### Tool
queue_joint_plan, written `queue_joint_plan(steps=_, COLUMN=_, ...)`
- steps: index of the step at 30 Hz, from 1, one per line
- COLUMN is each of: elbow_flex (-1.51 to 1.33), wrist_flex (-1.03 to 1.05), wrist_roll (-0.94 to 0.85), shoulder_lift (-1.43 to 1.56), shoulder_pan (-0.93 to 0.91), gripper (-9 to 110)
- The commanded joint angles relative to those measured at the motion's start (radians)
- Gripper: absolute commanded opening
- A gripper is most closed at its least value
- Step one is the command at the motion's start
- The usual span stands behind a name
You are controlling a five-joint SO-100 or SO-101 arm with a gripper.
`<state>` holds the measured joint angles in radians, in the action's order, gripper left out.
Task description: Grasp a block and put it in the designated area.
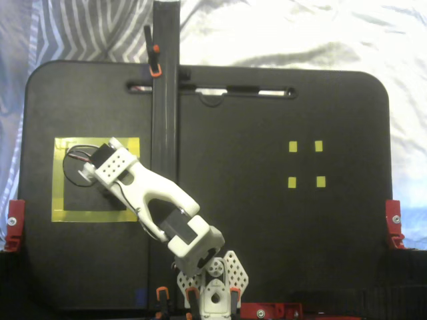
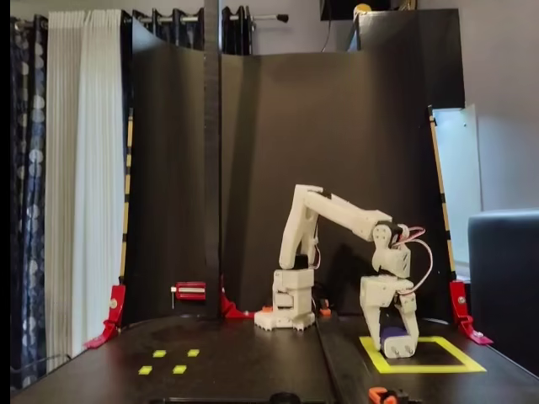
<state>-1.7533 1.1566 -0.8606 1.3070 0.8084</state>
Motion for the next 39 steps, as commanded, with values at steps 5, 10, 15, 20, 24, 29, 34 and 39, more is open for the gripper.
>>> queue_joint_plan(steps=5, elbow_flex=0.023, wrist_flex=-0.02, wrist_roll=0.005, shoulder_lift=-0.023, shoulder_pan=-0.005, gripper=20)
queue_joint_plan(steps=10, elbow_flex=0.023, wrist_flex=-0.017, wrist_roll=0.005, shoulder_lift=-0.023, shoulder_pan=-0.005, gripper=27)
queue_joint_plan(steps=15, elbow_flex=0.025, wrist_flex=-0.008, wrist_roll=0.003, shoulder_lift=-0.021, shoulder_pan=-0.006, gripper=34)
queue_joint_plan(steps=20, elbow_flex=0.04, wrist_flex=0.018, wrist_roll=0.0, shoulder_lift=-0.017, shoulder_pan=-0.011, gripper=35)
queue_joint_plan(steps=24, elbow_flex=0.052, wrist_flex=0.049, wrist_roll=0.0, shoulder_lift=0.006, shoulder_pan=-0.014, gripper=35)
queue_joint_plan(steps=29, elbow_flex=0.052, wrist_flex=0.083, wrist_roll=0.0, shoulder_lift=0.046, shoulder_pan=-0.012, gripper=35)
queue_joint_plan(steps=34, elbow_flex=0.052, wrist_flex=0.101, wrist_roll=-0.003, shoulder_lift=0.087, shoulder_pan=-0.015, gripper=35)
queue_joint_plan(steps=39, elbow_flex=0.055, wrist_flex=0.11, wrist_roll=-0.005, shoulder_lift=0.133, shoulder_pan=-0.018, gripper=35)
